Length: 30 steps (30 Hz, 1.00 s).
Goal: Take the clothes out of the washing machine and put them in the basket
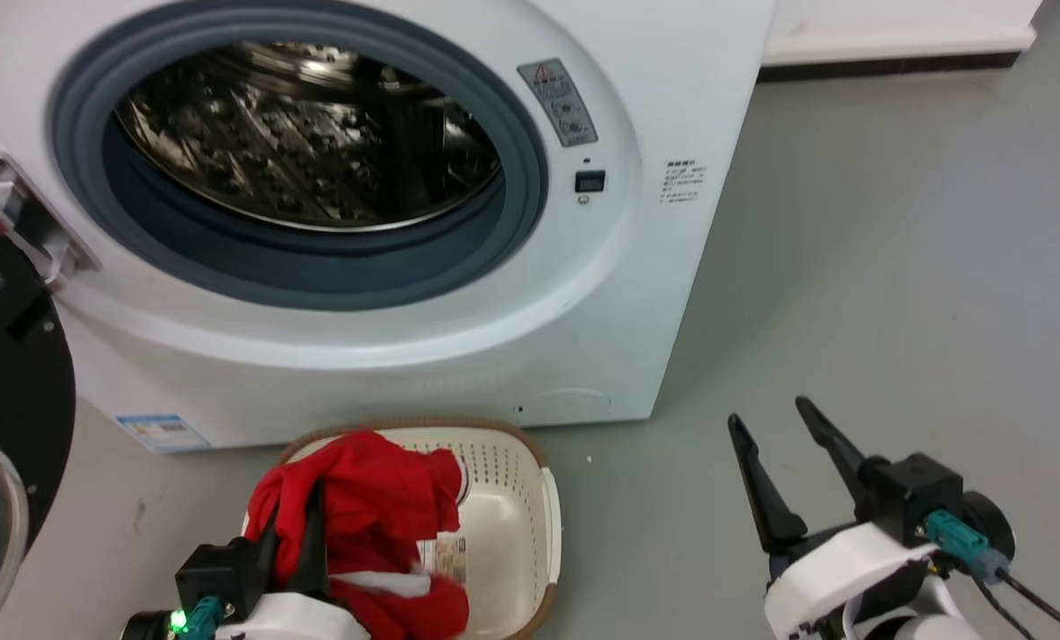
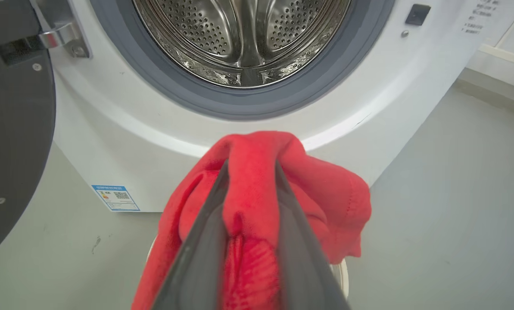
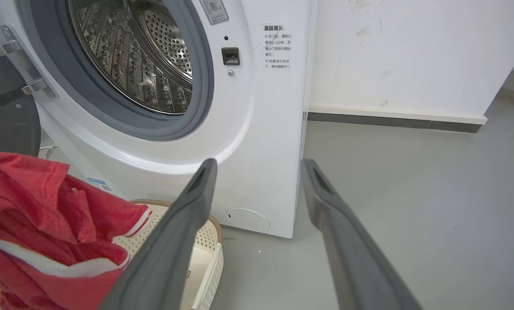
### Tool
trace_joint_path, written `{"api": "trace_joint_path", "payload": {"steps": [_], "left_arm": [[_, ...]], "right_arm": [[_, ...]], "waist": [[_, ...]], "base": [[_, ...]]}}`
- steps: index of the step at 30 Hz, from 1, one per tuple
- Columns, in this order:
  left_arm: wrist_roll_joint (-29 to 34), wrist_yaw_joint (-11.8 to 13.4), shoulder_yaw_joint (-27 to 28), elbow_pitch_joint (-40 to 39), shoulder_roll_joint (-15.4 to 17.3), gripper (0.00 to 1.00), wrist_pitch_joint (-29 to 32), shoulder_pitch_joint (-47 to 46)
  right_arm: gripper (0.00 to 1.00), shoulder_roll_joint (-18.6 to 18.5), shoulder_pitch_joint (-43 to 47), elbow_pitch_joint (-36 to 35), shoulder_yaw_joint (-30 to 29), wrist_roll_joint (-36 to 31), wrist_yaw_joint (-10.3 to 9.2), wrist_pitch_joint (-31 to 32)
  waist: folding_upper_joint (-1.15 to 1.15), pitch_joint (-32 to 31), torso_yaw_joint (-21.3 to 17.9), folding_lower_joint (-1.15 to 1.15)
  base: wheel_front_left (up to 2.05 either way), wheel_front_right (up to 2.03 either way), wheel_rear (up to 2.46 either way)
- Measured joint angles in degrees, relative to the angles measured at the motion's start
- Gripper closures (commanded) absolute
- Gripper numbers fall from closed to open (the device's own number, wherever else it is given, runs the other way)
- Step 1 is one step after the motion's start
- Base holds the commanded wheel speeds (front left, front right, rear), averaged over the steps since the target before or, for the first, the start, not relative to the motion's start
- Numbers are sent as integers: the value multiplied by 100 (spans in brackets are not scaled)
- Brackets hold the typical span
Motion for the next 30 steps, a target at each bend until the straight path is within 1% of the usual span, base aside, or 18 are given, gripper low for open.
{"api": "trace_joint_path", "payload": {"steps": [7, 11, 15, 17, 22, 30], "left_arm": [[1, -230, 147, 836, -289, 100, -133, -515], [171, -380, 404, 1024, -432, 100, -136, -916], [339, -565, 675, 1355, -536, 100, -138, -1233], [434, -611, 787, 1560, -594, 100, -137, -1405], [569, -789, 1120, 2304, -642, 100, -140, -1800], [814, -898, 1485, 3315, -628, 100, -145, -2458]], "right_arm": [[0, 0, -396, -54, 32, -15, 0, -47], [0, -1, -649, -80, 29, -34, 0, -83], [0, -2, -894, -87, 65, -49, 0, -158], [0, -2, -1025, -87, 100, -33, 0, -213], [0, -2, -1307, -36, 213, -53, 0, -350], [0, -3, -1560, 70, 368, 37, 0, -522]], "waist": [[0, 681, -52, 0], [0, 1172, -117, 0], [0, 1676, -205, 1], [0, 1924, -261, 1], [0, 2491, -439, 1], [0, 3253, -750, 1]], "base": [[0, 0, 0], [0, 0, 0], [0, 0, 0], [0, 0, 0], [0, 0, 0], [0, 0, 0]]}}
